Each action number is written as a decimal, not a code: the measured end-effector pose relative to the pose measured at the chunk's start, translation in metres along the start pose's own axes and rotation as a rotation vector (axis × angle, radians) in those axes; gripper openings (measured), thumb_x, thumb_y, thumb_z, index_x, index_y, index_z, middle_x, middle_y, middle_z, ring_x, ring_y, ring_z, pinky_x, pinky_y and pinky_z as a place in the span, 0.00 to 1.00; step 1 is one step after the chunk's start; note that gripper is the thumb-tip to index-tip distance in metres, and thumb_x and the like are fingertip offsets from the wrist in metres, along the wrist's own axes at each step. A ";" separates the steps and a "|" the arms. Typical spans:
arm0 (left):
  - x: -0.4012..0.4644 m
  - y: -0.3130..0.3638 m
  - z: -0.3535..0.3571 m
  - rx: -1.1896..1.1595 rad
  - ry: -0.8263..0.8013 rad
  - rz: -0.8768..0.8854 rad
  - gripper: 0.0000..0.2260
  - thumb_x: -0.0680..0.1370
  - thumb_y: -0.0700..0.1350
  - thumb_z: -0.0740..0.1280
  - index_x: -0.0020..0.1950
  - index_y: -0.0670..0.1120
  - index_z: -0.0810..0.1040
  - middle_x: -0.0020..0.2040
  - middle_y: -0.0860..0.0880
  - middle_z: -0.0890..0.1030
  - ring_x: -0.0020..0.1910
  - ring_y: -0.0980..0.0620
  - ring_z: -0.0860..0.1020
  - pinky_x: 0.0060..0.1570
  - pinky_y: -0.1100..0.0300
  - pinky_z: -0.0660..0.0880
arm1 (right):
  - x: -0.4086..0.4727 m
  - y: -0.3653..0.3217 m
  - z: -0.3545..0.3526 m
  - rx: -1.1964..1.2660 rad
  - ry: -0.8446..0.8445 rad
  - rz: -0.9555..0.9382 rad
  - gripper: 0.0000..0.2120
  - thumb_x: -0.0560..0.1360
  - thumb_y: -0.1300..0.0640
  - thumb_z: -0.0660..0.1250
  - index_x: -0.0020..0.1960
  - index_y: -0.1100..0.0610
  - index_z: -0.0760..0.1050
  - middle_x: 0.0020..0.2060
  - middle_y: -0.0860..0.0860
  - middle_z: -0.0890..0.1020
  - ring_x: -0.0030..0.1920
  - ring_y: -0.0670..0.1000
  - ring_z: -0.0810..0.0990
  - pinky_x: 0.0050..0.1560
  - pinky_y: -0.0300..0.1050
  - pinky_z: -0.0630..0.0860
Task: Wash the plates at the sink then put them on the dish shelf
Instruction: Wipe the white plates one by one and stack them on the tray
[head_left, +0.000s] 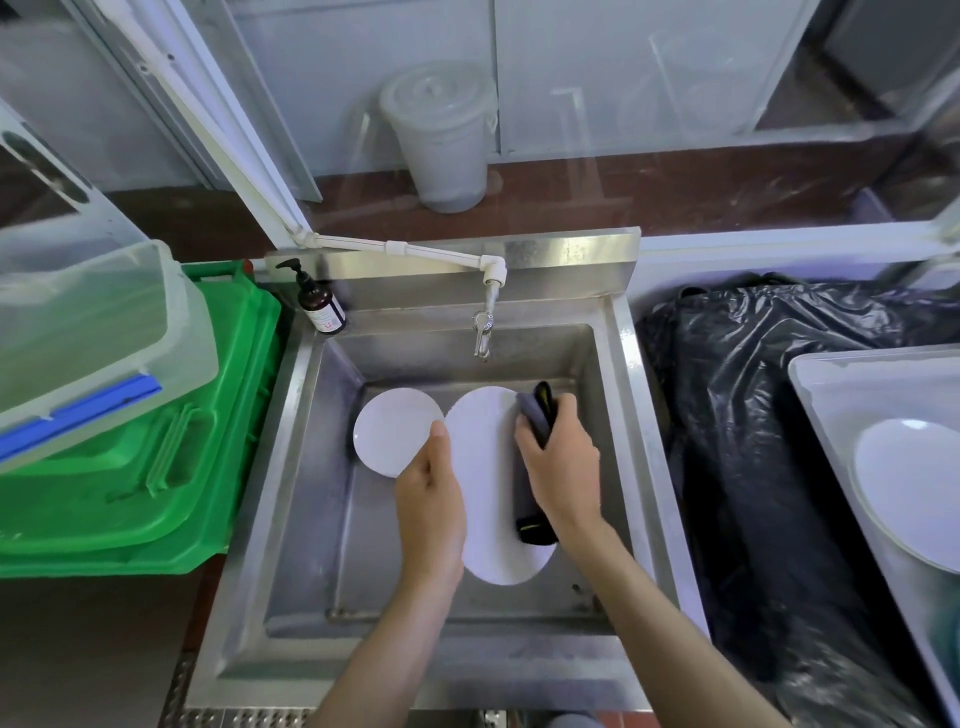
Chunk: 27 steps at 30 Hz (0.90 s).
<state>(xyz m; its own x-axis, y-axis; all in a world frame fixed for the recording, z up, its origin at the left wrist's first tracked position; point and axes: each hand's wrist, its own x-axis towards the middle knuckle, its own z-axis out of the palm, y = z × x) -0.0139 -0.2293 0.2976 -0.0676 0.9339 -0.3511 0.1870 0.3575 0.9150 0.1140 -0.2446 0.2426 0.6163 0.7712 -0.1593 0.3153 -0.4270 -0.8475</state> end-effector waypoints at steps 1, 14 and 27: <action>-0.003 0.002 0.004 0.047 -0.013 0.054 0.22 0.86 0.58 0.59 0.38 0.45 0.70 0.32 0.55 0.70 0.36 0.53 0.67 0.36 0.60 0.66 | -0.002 -0.008 0.003 0.049 -0.007 -0.020 0.09 0.81 0.46 0.65 0.49 0.48 0.66 0.40 0.44 0.81 0.42 0.49 0.81 0.44 0.53 0.78; -0.008 0.015 0.002 0.054 -0.034 0.019 0.25 0.86 0.56 0.60 0.29 0.53 0.70 0.25 0.58 0.68 0.32 0.53 0.66 0.33 0.59 0.63 | -0.008 -0.013 -0.002 0.066 -0.095 -0.177 0.08 0.80 0.48 0.65 0.49 0.45 0.65 0.40 0.41 0.79 0.42 0.45 0.79 0.42 0.46 0.73; 0.010 0.017 -0.020 0.054 0.058 0.062 0.22 0.85 0.59 0.60 0.38 0.45 0.75 0.35 0.50 0.72 0.36 0.51 0.68 0.40 0.54 0.64 | -0.018 0.011 0.003 -0.094 -0.095 -0.079 0.10 0.83 0.44 0.63 0.51 0.48 0.65 0.42 0.44 0.80 0.41 0.53 0.82 0.43 0.54 0.78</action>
<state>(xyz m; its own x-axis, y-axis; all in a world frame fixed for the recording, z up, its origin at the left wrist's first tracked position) -0.0308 -0.2133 0.3135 -0.1108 0.9534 -0.2806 0.2448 0.2998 0.9221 0.1040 -0.2617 0.2343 0.5170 0.8435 -0.1453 0.4286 -0.4021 -0.8091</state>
